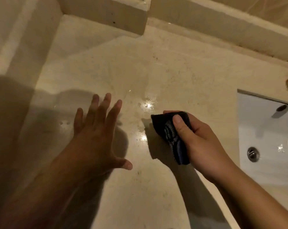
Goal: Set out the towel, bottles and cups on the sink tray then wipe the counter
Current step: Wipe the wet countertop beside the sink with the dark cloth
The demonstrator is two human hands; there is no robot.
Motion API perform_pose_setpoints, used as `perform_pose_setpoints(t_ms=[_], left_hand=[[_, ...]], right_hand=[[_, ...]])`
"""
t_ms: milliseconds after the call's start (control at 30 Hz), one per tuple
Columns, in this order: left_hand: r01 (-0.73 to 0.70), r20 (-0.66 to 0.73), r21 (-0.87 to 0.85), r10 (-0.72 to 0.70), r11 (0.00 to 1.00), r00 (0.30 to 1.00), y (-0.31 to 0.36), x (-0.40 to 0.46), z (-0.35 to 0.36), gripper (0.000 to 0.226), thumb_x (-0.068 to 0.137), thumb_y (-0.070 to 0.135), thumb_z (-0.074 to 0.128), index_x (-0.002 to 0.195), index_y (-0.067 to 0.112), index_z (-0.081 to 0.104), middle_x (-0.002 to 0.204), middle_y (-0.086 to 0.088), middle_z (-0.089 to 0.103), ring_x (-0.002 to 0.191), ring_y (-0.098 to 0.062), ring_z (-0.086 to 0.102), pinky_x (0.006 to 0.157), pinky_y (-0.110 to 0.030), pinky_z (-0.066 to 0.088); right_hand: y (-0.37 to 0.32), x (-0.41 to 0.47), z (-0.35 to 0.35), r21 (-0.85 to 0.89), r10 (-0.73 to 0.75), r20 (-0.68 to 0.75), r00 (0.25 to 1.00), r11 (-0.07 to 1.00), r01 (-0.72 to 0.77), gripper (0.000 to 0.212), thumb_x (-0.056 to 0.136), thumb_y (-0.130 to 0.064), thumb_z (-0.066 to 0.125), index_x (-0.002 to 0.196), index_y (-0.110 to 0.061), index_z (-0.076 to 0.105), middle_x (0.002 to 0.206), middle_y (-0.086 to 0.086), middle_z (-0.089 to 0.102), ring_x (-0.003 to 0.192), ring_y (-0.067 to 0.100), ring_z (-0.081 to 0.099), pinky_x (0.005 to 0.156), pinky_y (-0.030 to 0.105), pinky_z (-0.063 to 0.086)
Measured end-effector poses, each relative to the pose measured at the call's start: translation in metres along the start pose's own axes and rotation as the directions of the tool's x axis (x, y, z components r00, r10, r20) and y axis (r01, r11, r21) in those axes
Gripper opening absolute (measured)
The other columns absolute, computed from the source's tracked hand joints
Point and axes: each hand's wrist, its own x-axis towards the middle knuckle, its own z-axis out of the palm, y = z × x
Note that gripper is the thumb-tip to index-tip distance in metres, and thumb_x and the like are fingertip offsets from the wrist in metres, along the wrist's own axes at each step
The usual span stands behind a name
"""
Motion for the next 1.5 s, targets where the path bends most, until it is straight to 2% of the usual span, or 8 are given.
perform_pose_setpoints(t_ms=[67,200,400,600,867,1100,1300,1500], left_hand=[[-0.007,0.011,-0.020,0.007,1.000,1.000,-0.001,-0.011,0.006,0.162,0.027,0.102,0.050,0.150,0.034,-0.031,0.159,0.009,-0.036,0.144,-0.017,-0.037,0.115,-0.054,-0.012],[0.043,0.008,0.020,-0.043,0.999,0.999,0.001,-0.031,0.020,0.163,0.025,0.107,0.030,0.145,0.022,-0.040,0.157,0.002,-0.041,0.144,-0.021,-0.038,0.116,-0.058,-0.010],[0.055,-0.047,0.063,-0.052,0.996,0.998,0.008,-0.034,0.033,0.169,0.028,0.110,0.025,0.157,0.006,-0.008,0.166,-0.017,-0.002,0.153,-0.036,-0.007,0.117,-0.053,-0.005],[0.107,-0.015,0.114,-0.106,0.988,0.994,0.015,-0.030,0.031,0.175,0.020,0.111,0.029,0.157,0.007,-0.004,0.166,-0.018,0.001,0.153,-0.036,-0.006,0.116,-0.064,0.002],[0.058,0.060,-0.034,-0.056,0.998,0.997,0.029,-0.045,0.015,0.161,0.040,0.095,0.058,0.141,0.024,-0.045,0.151,0.002,-0.050,0.138,-0.019,-0.047,0.117,-0.058,-0.017],[0.065,0.084,0.010,-0.065,0.998,0.994,0.052,-0.058,0.041,0.151,0.042,0.103,0.033,0.155,0.013,-0.011,0.156,-0.009,-0.041,0.139,-0.030,-0.044,0.113,-0.066,-0.017],[0.100,-0.032,0.050,-0.098,0.994,0.995,0.054,-0.057,0.054,0.162,0.028,0.108,0.038,0.157,0.022,-0.011,0.166,-0.011,-0.010,0.151,-0.029,-0.022,0.116,-0.055,-0.015],[0.109,-0.034,0.126,-0.105,0.986,0.994,0.058,-0.056,0.053,0.158,0.027,0.111,0.031,0.158,0.028,0.000,0.166,-0.015,-0.010,0.152,-0.034,-0.016,0.115,-0.067,-0.002]], right_hand=[[-0.006,-0.002,0.005,0.150,0.019,0.045,0.999,0.988,-0.025,0.028,0.098,-0.049,0.051,0.118,-0.041,0.069,0.107,-0.021,0.073,0.102,-0.004,0.067,0.083,0.018,0.054],[-0.002,-0.006,0.043,-0.372,-0.185,-0.247,0.951,0.925,0.083,0.043,0.100,-0.050,0.046,0.137,-0.030,0.055,0.134,-0.008,0.056,0.127,0.008,0.045,0.103,0.029,0.041],[0.020,0.007,0.115,-0.769,-0.441,-0.140,0.886,0.612,0.183,0.032,0.096,-0.045,0.055,0.117,-0.022,0.062,0.118,0.004,0.059,0.106,0.025,0.043,0.084,0.042,0.040],[0.058,0.037,0.049,-0.753,-0.571,-0.230,0.788,0.617,0.228,0.024,0.098,-0.038,0.057,0.104,-0.019,0.070,0.098,0.008,0.061,0.091,0.031,0.046,0.074,0.043,0.043],[0.101,0.011,-0.075,-0.562,-0.156,-0.596,0.787,0.781,-0.271,0.026,0.104,-0.032,0.050,0.114,-0.010,0.060,0.112,0.020,0.056,0.108,0.040,0.048,0.080,0.036,0.034],[0.028,-0.034,0.085,-0.388,-0.403,-0.230,0.886,0.873,0.296,0.015,0.098,-0.030,0.058,0.105,-0.023,0.068,0.102,-0.004,0.055,0.101,0.012,0.044,0.084,0.015,0.035],[0.059,-0.028,0.086,-0.617,-0.468,-0.081,0.880,0.717,0.325,0.035,0.096,-0.043,0.051,0.107,-0.016,0.071,0.100,0.003,0.060,0.093,0.021,0.046,0.066,0.036,0.043],[0.123,-0.025,-0.024,-0.661,-0.404,-0.372,0.836,0.747,0.067,0.027,0.098,-0.035,0.060,0.108,-0.012,0.071,0.102,0.015,0.058,0.099,0.031,0.045,0.079,0.024,0.027]])
